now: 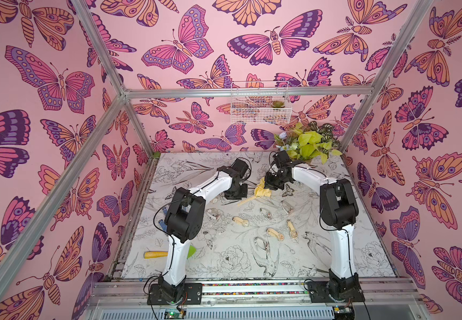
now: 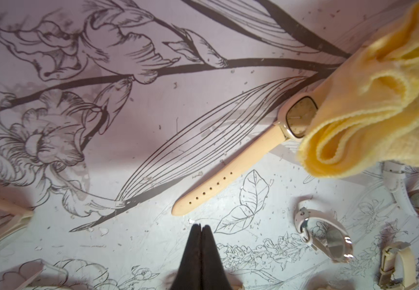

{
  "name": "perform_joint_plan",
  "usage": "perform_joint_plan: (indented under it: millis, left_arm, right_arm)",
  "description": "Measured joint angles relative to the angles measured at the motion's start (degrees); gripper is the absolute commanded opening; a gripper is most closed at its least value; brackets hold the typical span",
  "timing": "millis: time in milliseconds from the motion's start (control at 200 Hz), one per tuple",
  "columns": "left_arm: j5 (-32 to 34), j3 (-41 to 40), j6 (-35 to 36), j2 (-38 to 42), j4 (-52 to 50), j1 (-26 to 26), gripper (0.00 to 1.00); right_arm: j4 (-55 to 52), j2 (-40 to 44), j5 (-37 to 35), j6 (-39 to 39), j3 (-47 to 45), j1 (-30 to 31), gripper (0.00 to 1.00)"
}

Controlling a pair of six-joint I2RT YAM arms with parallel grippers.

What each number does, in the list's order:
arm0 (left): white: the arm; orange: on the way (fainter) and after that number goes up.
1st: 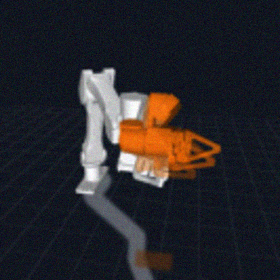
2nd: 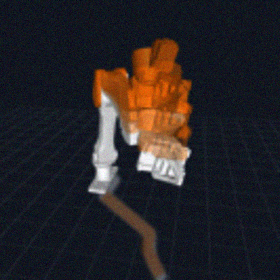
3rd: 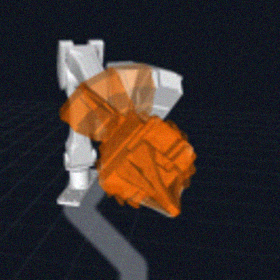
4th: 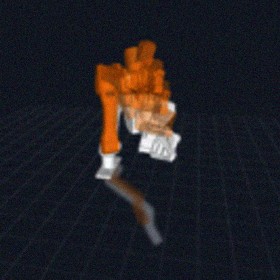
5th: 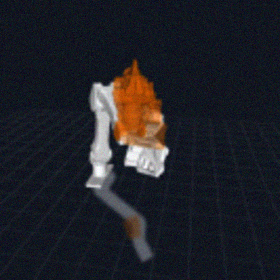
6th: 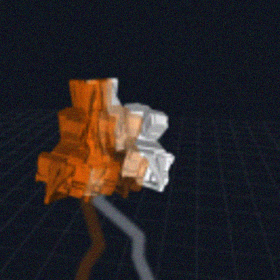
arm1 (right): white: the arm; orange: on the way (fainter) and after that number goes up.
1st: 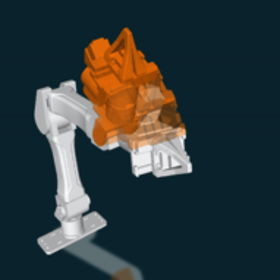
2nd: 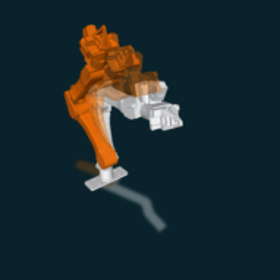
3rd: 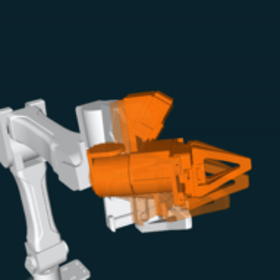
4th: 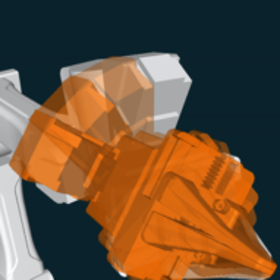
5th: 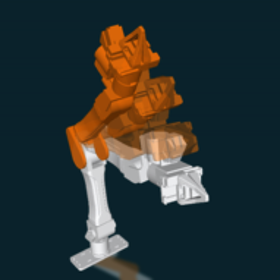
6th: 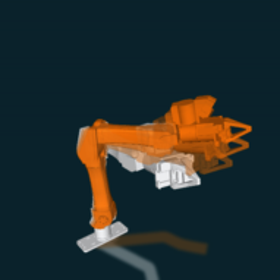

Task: Wipe the watch dial
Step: Wipe the dirt from the watch dial.

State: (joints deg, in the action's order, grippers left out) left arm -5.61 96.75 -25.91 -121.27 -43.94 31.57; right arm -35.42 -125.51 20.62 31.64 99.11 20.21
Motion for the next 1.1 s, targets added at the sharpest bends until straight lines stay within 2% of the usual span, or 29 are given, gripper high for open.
perform_joint_plan:
  millis: [255,1101]
  left_arm:
    - [-0.6,0.2,-0.1,-4.0,-0.3,0.1,0.0]
    - [-0.6,-0.2,-0.3,-4.6,0.2,0.7,0.0]
  right_arm:
    - [-0.1,0.0,0.0,0.0,0.0,0.0,0.0]
    - [0.0,-1.8,5.4,-0.7,0.4,2.8,0.0]
